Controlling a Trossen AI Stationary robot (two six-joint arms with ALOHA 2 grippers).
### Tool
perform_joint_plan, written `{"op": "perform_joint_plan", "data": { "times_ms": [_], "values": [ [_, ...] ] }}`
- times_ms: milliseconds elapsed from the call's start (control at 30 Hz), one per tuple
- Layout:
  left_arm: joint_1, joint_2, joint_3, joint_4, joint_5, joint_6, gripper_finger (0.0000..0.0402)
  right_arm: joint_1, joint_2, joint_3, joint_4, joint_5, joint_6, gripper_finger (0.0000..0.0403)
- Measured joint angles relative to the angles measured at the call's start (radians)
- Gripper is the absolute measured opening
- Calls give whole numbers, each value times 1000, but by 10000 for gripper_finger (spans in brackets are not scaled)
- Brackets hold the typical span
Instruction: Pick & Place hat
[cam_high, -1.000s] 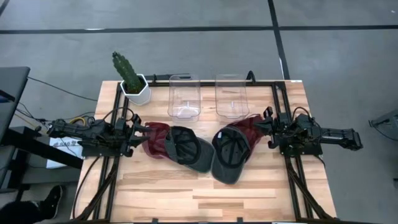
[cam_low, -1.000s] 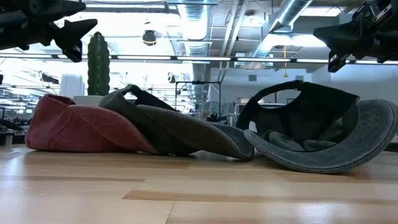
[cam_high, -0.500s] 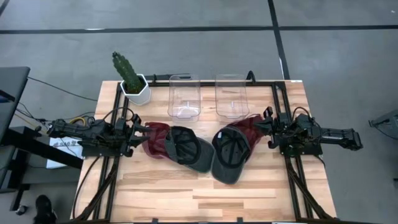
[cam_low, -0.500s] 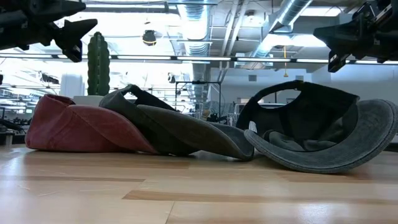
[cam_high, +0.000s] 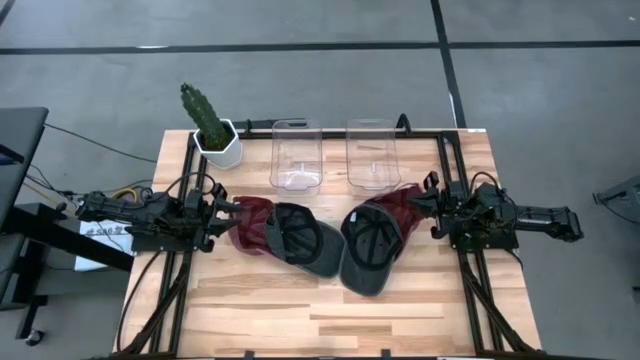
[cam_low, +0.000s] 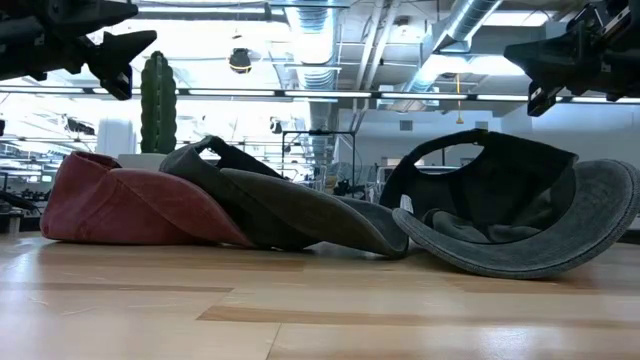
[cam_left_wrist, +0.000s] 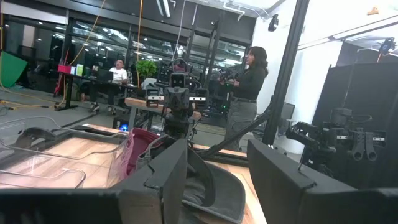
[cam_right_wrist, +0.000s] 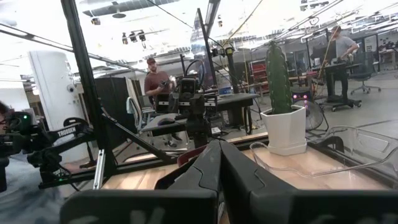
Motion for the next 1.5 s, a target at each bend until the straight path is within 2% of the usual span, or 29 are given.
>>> {"op": "perform_joint_plan", "data": {
  "times_ms": [867,1167,1267,1400,1500],
  "values": [
    [0,0,0,0,0,0,166,0,0,0,4,0,-1,0],
    [0,0,0,15,-2,9,166,0,0,2,27,0,-162,0],
    [0,0,0,43,-15,106,166,0,0,6,28,0,-190,0],
    [0,52,0,14,-15,144,166,0,0,10,82,0,-193,0],
    [0,153,0,-9,-16,132,166,0,0,11,84,0,-179,0]
  ]
}}
